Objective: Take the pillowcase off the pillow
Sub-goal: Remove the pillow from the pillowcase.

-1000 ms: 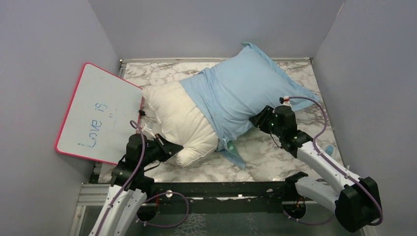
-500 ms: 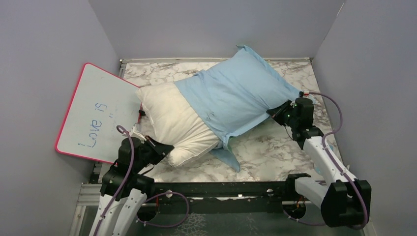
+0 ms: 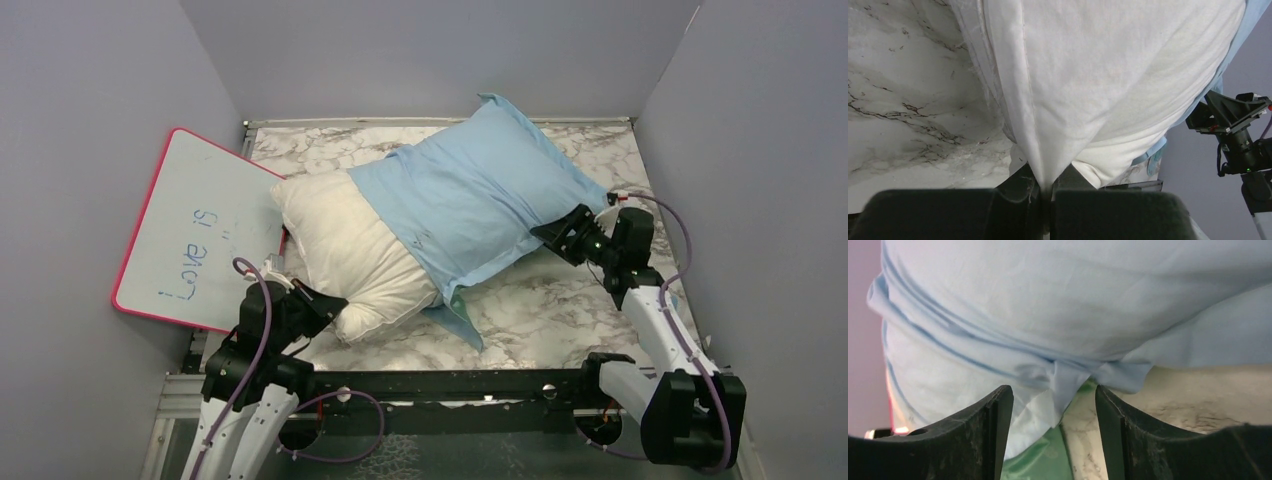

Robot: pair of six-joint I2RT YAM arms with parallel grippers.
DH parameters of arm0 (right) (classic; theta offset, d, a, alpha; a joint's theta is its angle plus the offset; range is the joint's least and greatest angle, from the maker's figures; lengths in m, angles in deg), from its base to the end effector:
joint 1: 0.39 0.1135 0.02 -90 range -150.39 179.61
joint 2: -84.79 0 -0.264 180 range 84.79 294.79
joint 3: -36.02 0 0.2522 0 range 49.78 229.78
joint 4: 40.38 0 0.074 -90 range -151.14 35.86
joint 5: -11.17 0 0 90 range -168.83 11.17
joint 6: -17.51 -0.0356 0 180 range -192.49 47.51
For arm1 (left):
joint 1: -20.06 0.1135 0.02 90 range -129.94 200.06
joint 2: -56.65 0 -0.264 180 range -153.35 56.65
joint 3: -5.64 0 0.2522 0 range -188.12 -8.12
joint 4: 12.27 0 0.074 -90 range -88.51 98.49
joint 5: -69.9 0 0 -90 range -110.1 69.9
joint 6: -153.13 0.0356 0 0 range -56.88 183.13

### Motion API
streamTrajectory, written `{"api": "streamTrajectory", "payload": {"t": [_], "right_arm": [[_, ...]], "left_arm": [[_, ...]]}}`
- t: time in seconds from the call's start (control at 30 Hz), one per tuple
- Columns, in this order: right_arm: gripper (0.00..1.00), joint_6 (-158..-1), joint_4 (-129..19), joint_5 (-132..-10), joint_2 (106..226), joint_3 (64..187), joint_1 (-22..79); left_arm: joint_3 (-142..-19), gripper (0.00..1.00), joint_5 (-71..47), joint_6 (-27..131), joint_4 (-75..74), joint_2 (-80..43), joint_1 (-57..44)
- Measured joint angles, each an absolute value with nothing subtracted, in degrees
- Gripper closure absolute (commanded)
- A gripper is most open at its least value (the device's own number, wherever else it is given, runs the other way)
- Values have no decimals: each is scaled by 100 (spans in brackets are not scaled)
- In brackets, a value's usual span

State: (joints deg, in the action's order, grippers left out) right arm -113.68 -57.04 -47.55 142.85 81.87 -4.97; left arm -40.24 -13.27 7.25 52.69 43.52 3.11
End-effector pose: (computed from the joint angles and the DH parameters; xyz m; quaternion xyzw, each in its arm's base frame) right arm 0.2191 0.0010 0.2338 0.1961 0.8172 0.3742 0.3920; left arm 0.0634 -0.0237 0.2516 -0.2641 0.8336 -0.3283 0.3572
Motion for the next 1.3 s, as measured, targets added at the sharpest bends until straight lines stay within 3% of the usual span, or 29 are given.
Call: {"api": "streamTrajectory", "payload": {"t": [0.27, 0.47, 0.73, 1.07, 1.3], "right_arm": [[31, -11661, -5131, -3620, 14111, 7556, -178], [52, -12030, -4427, -3594, 14312, 7401, 746], [46, -12614, -3859, -4011, 14705, 7272, 1319], [99, -12955, -3885, -4602, 14159, 6756, 1433], [100, -12236, -5557, -6103, 14006, 7910, 1487]], "left_arm": [[-3950, 100, -1325, 760, 5241, 4385, 311], [-3917, 100, -1311, 766, 5212, 4411, 311], [-3917, 100, -1242, 793, 5201, 4424, 320], [-3865, 100, -1220, 788, 5182, 4501, 320], [-3976, 100, -1198, 790, 5180, 4435, 320]]}}
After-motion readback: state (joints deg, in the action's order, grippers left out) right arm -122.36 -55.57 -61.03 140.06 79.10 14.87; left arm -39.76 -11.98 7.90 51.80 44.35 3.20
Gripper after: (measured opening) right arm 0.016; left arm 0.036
